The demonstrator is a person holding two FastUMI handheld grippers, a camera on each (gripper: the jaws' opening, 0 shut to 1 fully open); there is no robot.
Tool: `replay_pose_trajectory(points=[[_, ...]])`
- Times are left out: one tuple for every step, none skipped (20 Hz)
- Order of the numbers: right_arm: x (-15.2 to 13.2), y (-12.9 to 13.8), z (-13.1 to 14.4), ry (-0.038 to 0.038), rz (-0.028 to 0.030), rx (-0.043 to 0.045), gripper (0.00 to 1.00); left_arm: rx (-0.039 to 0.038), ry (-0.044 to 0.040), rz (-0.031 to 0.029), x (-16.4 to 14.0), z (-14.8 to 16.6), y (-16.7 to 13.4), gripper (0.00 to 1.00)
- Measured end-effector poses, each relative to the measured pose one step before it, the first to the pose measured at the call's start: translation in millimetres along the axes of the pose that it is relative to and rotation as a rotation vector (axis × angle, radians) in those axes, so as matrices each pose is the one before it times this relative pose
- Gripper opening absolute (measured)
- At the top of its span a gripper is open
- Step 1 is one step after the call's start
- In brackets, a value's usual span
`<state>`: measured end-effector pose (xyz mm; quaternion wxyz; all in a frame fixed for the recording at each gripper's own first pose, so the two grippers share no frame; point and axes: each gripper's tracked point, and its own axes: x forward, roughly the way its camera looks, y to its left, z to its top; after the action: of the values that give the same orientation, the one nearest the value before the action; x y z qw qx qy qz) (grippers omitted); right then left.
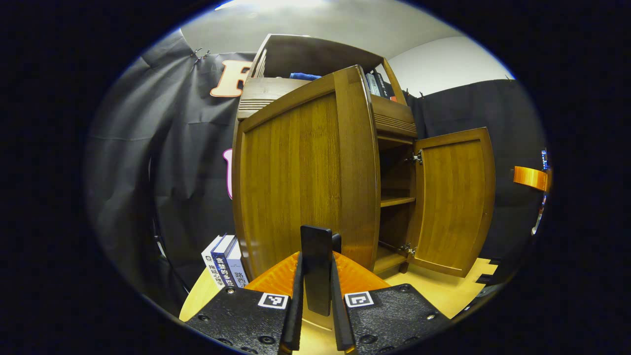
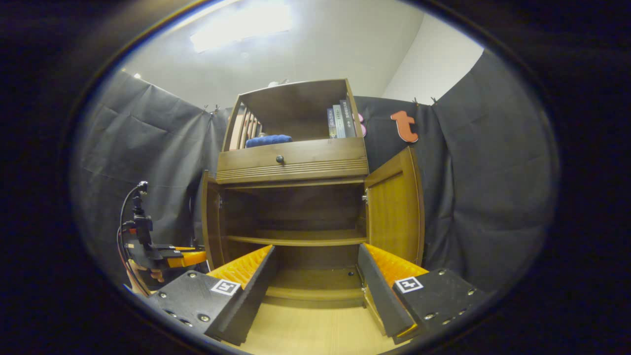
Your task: Open the right door of the double-door shoe cabinet with the right hand, and open the left door with the left hand.
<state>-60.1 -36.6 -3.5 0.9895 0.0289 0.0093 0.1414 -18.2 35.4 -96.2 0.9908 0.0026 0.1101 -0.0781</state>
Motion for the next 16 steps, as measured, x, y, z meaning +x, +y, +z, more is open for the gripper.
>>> replay_pose_trajectory(points=[[0.41,0.82,-1.31,0.0035,0.00179,0.00012,0.98,0.00039,-0.00283,0.01105,-3.56,0.64,3.53,0.28],[1.38,1.21,-2.28,0.0037,0.00125,0.00092,0.98,0.00477,-0.00177,0.01382,-3.32,-0.07,3.81,0.28],[0.82,1.33,-1.25,0.00374,0.00297,0.00133,0.98,0.00557,-0.00198,0.01414,-3.37,0.21,4.41,0.27],[0.55,1.58,-1.3,0.00137,0.00396,0.00673,0.98,0.00412,-0.00083,0.01526,-2.79,-0.02,5.45,0.26],[0.79,2.4,1.02,-0.00566,0.00598,0.01397,0.98,0.01034,0.00093,0.00761,-3.32,-0.39,4.53,0.25],[0.83,4.41,2.24,-0.00717,0.00935,0.0145,0.98,0.00423,-0.00479,0.00414,-1.83,1.94,4.01,0.24],[0.45,4.54,1.76,-0.00724,0.00866,0.00886,0.98,-0.00346,0.00179,0.01065,-3.14,-0.62,4.27,0.23],[1.65,3.9,0.71,-0.00619,0.00768,0.00173,0.98,0.00015,-0.00183,0.01316,-3.22,-0.85,6.8,0.23],[2.09,4.62,0.95,-0.00258,0.00844,-0.00244,0.98,0.00179,0.00117,0.01646,-2.76,0.56,7.37,0.22],[1.16,5.47,-1.14,0.00008,0.00914,-0.00424,0.98,0.00019,0.00423,0.01849,-2.52,-2.2,7.4,0.2],[1.24,5.1,-0.64,0.00127,0.00926,-0.00505,0.98,-0.00258,-0.00359,0.01366,-2.21,0.86,6.31,0.19],[1.65,4.25,-1.58,0.00056,0.01021,-0.00578,0.98,-0.00223,0.00438,0.00883,-1.2,0.54,6.23,0.17],[1.6,5.62,-0.42,0.00065,0.01444,-0.00384,0.98,-0.00826,0.00509,0.01372,-1.42,-0.58,7.63,0.16],[1.65,6.51,-0.64,-0.00148,0.01609,-0.00044,0.98,-0.00136,0.00286,0.02278,-3.03,-0.38,10.33,0.14],[1.82,7.62,-0.23,-0.00172,0.01616,0.00163,0.98,0.01289,0.0095,0.03153,-1.52,-0.44,11.25,0.12],[2.18,8.01,-1.77,0.00168,0.01813,-0.00127,0.98,0.01828,0.00201,0.03032,-0.96,-0.84,12.27,0.08]])
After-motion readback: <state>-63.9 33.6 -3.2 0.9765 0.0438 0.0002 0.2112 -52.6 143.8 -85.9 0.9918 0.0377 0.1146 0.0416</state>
